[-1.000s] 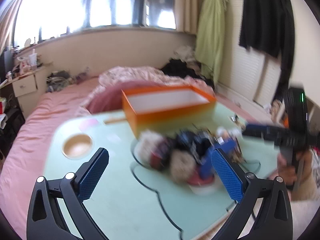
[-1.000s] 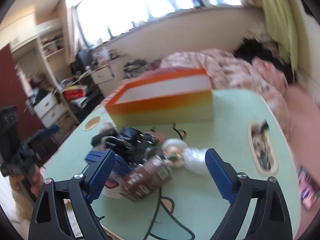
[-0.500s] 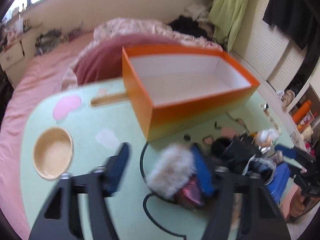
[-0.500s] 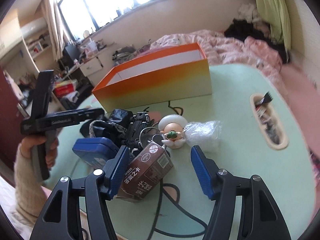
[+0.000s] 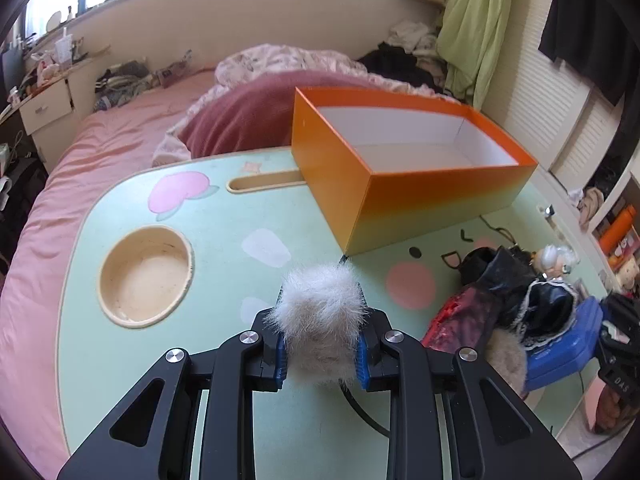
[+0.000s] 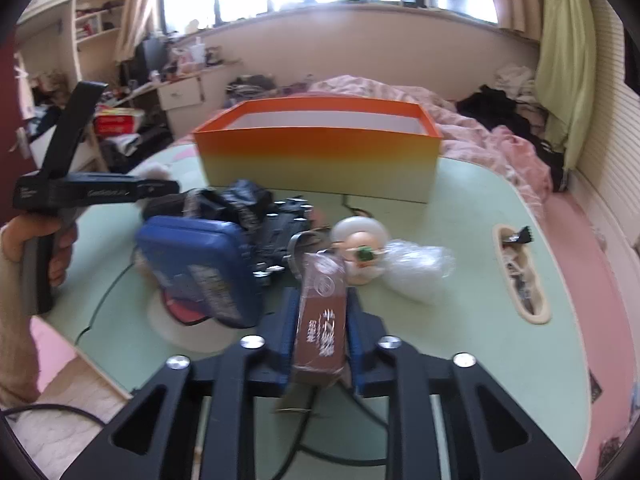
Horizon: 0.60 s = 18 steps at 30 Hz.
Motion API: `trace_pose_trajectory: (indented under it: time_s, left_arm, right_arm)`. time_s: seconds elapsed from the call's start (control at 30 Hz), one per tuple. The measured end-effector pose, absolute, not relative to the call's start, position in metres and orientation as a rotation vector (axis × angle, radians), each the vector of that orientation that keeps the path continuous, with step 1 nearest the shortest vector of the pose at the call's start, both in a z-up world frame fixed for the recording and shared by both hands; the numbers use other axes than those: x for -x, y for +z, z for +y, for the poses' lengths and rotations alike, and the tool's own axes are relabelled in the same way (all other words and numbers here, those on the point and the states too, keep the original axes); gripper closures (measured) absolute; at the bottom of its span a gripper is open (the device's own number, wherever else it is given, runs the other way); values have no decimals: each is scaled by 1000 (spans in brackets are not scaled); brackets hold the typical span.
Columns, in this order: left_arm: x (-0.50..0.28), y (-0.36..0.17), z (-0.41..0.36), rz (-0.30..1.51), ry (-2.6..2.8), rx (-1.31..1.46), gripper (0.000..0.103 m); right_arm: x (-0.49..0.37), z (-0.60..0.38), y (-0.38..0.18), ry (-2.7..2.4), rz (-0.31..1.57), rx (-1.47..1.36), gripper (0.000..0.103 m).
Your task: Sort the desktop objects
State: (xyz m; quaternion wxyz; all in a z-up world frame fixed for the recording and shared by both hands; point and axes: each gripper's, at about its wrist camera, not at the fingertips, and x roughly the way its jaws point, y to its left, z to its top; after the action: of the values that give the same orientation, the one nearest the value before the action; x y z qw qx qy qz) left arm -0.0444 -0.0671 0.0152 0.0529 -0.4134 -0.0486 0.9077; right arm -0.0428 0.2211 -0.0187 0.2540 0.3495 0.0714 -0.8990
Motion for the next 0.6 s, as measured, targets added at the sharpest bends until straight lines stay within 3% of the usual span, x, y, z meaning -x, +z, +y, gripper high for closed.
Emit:
trace_pose_trajectory:
  time_s: [0.27, 0.6]
  left_arm:
    - [14, 38, -73, -308, 2726, 1072, 77]
    - [13, 84, -40, -282, 2675, 913, 77]
  right_arm:
    - [47, 233, -16, -2403, 47, -914, 85]
    - [52, 248, 39, -2405, -102, -751, 85]
